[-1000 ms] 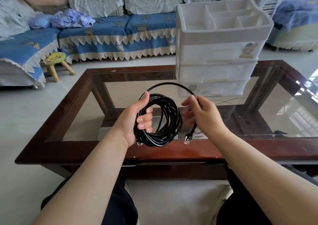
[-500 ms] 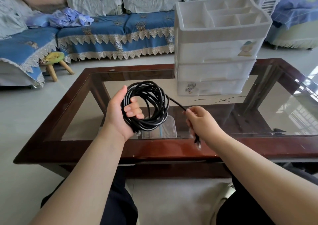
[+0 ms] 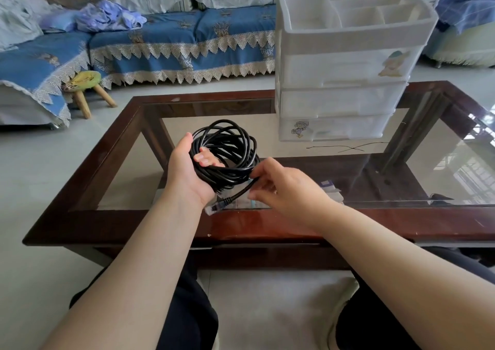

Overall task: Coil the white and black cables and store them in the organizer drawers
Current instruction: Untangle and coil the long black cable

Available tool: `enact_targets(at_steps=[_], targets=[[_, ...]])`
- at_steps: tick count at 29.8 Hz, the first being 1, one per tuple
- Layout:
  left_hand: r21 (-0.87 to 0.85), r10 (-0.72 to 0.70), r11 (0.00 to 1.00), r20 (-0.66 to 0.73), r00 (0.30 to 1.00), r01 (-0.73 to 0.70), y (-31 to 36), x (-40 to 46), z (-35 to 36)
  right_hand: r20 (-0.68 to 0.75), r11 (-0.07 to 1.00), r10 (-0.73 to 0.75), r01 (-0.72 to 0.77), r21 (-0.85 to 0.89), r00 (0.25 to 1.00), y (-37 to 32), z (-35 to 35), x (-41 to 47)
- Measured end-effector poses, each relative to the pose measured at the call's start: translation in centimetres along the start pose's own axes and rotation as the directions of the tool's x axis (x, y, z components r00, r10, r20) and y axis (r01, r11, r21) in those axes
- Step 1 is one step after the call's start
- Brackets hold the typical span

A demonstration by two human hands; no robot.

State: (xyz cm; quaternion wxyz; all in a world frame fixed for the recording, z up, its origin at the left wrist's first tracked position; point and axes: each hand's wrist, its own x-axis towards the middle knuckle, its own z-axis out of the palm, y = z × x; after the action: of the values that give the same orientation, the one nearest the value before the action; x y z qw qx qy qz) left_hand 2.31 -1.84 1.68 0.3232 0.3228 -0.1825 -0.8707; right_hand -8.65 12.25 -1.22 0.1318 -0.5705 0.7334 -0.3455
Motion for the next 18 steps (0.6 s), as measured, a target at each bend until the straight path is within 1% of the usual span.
enact_targets(at_steps=[3, 5, 6, 9, 13, 16, 18], targets=[[0.013, -0.052, 0.999, 0.041, 0.998, 0.051, -0.1, 0.0, -0.2, -0.160, 0.985, -0.113, 0.090, -0.146, 0.981, -0.2, -0.4, 0.4], [-0.001, -0.070, 0.998, 0.046, 0.996, 0.070, -0.2, -0.1, -0.3, -0.215, 0.971, -0.191, 0.151, -0.187, 0.958, 0.1, -0.2, 0.6], [-0.007, -0.070, 0.997, 0.048, 0.996, 0.071, -0.3, -0.1, -0.3, -0.211, 0.970, -0.199, 0.162, -0.181, 0.957, 0.3, -0.1, 0.7], [0.007, -0.043, 0.999, 0.037, 0.998, 0.043, -0.6, -0.2, -0.3, -0.173, 0.987, -0.129, 0.109, -0.119, 0.976, 0.3, 0.2, 0.7], [0.051, 0.008, 0.999, -0.001, 1.000, -0.008, -1.0, -0.2, -0.1, -0.221, 0.996, -0.065, 0.048, -0.078, 0.973, 0.0, 0.7, 0.5], [0.097, 0.025, 0.995, -0.014, 1.000, -0.024, -1.1, -0.3, 0.1, -0.255, 0.981, -0.121, 0.078, -0.175, 0.959, -0.3, 0.8, 0.5], [0.112, 0.019, 0.994, -0.023, 1.000, -0.017, -1.0, -0.4, 0.1, -0.252, 0.957, -0.199, 0.132, -0.259, 0.947, -0.4, 0.8, 0.5]])
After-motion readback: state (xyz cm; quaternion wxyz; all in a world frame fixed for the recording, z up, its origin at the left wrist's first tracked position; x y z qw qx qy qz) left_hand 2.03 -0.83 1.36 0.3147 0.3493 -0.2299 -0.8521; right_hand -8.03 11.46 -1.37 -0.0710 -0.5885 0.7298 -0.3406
